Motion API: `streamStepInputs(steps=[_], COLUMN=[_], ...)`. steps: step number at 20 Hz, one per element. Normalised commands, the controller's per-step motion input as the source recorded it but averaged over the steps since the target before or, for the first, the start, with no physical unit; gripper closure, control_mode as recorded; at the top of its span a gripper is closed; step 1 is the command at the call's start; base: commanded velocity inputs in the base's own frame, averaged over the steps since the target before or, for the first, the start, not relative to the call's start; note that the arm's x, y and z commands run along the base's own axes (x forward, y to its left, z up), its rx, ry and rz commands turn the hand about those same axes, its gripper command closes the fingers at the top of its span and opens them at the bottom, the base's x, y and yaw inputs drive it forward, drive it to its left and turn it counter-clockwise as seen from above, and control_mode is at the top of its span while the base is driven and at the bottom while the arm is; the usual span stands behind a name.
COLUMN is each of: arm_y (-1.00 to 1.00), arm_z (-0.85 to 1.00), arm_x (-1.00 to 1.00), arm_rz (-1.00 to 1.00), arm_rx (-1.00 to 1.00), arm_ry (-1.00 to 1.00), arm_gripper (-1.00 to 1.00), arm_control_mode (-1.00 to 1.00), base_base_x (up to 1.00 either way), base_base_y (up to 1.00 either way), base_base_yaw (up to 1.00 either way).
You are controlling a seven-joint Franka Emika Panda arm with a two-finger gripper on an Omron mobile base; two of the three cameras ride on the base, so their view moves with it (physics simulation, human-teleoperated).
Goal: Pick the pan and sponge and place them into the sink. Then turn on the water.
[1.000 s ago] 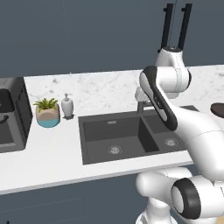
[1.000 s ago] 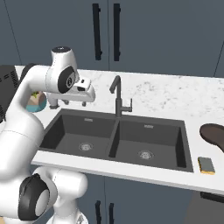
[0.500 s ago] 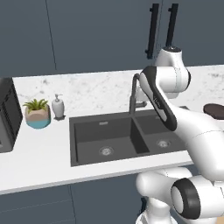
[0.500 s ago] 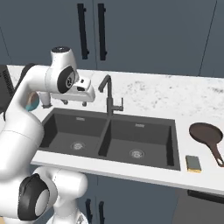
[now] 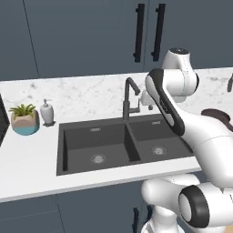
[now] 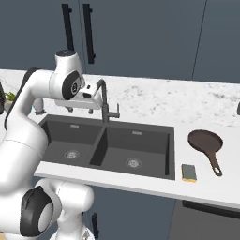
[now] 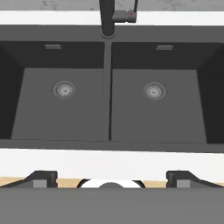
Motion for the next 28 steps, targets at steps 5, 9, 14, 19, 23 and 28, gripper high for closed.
streamStepInputs(steps=[5, 9, 14, 19, 23, 28], arm_y=[0.00, 0.00, 0.00, -0.40, -0.52, -0.63], arm_z=[0.00, 0.00, 0.00, -0.12, -0.14, -0.10], arm_x=[0.00, 0.00, 0.00, 0.00, 0.00, 0.00], arm_rz=[0.00, 0.00, 0.00, 0.00, 0.00, 0.00], arm_rx=[0.00, 0.00, 0.00, 0.00, 0.00, 0.01], arm_ry=[0.00, 0.00, 0.00, 0.00, 0.00, 0.00], arm_gripper=[-1.00, -1.00, -1.00, -1.00, -1.00, -1.00], arm_control_mode=[1.00, 1.00, 1.00, -1.00, -1.00, -1.00], base_base_x=[0.00, 0.00, 0.00, 0.00, 0.00, 0.00], base_base_y=[-0.41, -0.42, -0.39, 0.00, 0.00, 0.00], base_base_yaw=[0.00, 0.00, 0.00, 0.00, 0.00, 0.00])
